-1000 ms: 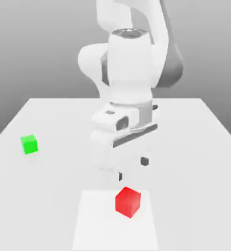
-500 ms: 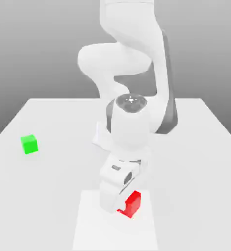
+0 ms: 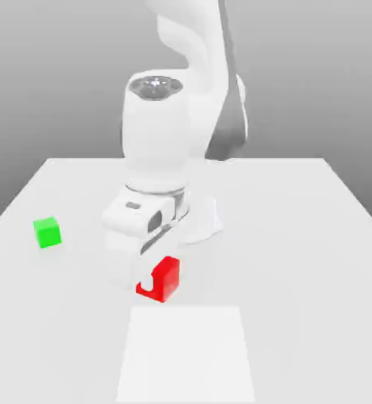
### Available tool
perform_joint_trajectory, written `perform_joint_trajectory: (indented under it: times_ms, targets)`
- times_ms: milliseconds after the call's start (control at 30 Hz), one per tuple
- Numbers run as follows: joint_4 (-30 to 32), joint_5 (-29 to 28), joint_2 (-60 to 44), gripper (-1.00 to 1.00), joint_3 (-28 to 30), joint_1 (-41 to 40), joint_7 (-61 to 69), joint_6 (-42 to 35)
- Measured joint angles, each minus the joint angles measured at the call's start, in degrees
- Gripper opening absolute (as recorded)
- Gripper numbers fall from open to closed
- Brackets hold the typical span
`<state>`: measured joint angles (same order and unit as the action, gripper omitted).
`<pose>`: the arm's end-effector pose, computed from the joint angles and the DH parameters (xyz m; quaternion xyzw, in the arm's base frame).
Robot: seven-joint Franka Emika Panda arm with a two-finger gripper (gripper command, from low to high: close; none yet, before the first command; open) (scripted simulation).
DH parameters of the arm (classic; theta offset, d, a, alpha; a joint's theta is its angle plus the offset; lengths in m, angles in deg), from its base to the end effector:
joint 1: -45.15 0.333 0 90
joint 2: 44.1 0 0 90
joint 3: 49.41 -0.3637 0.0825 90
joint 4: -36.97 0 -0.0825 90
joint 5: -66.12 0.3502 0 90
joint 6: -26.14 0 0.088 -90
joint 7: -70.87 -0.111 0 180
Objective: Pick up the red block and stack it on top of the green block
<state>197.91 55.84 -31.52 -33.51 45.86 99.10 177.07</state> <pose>0.3372 -0.0855 0.3413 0.9809 0.1927 0.0136 0.0217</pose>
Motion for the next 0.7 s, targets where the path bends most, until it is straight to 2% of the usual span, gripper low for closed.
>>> perform_joint_trajectory:
  times_ms: [367,700]
  targets:
    - [1.2,-14.3,13.3,-1.00,16.5,-14.0,33.4,-9.3]
    - [2.8,-26.7,17.4,-1.00,33.7,-24.9,63.6,-10.9]
